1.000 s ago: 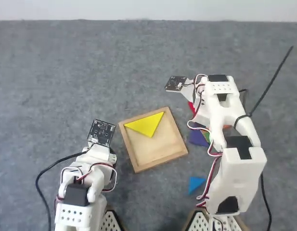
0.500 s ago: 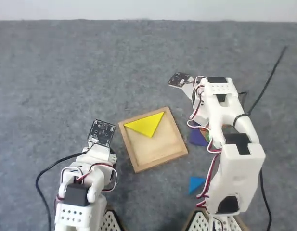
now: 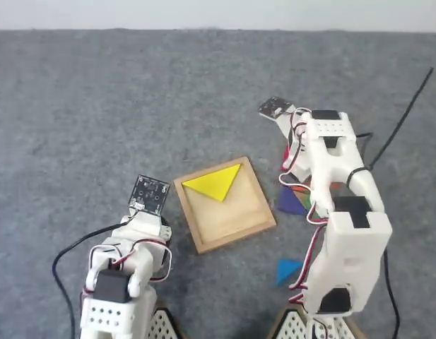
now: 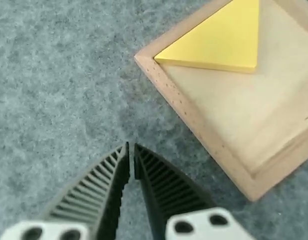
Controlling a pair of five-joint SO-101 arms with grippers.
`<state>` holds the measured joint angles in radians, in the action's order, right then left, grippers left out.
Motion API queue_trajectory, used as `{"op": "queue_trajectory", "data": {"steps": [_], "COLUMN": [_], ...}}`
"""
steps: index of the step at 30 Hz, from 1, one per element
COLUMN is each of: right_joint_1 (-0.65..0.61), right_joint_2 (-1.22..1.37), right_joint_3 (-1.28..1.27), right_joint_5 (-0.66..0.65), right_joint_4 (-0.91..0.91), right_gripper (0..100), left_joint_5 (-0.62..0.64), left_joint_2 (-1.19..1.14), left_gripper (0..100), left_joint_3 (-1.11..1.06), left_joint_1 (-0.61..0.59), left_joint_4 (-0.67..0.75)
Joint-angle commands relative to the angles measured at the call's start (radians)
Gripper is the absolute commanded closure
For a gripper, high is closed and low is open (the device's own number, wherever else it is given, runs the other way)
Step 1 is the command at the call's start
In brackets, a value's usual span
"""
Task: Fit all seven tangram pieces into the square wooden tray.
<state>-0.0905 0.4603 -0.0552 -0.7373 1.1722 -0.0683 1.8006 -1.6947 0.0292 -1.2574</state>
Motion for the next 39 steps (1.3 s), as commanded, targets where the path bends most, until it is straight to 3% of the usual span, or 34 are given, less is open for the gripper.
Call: {"op": "queue_trajectory", "data": {"steps": [1, 10, 21, 29, 34, 39], "right_joint_1": [-0.016, 0.001, -0.077, -0.117, -0.125, -0.139], "right_joint_2": [-0.013, -0.013, -0.105, -0.039, 0.045, 0.125], "right_joint_3": [0.026, 0.1, 0.1, 0.103, 0.207, 0.299], "right_joint_5": [0.06, 0.258, 0.47, 0.519, 0.655, 0.675], "right_joint_4": [0.001, 0.025, 0.044, -0.085, -0.077, -0.031], "right_gripper": [86.7, 86.0, 63.4, 62.7, 62.7, 62.7], "left_joint_5": [-0.002, -0.002, -0.002, -0.002, -0.002, -0.002], "left_joint_2": [0.018, 0.018, 0.018, 0.018, 0.018, 0.018], "left_gripper": [98, 98, 98, 98, 98, 98], "left_joint_3": [0.01, 0.01, 0.01, 0.01, 0.01, 0.01], "left_joint_1": [-0.006, -0.006, -0.006, -0.006, -0.006, -0.006], "left_joint_4": [-0.005, -0.005, -0.005, -0.005, -0.005, -0.005]}}
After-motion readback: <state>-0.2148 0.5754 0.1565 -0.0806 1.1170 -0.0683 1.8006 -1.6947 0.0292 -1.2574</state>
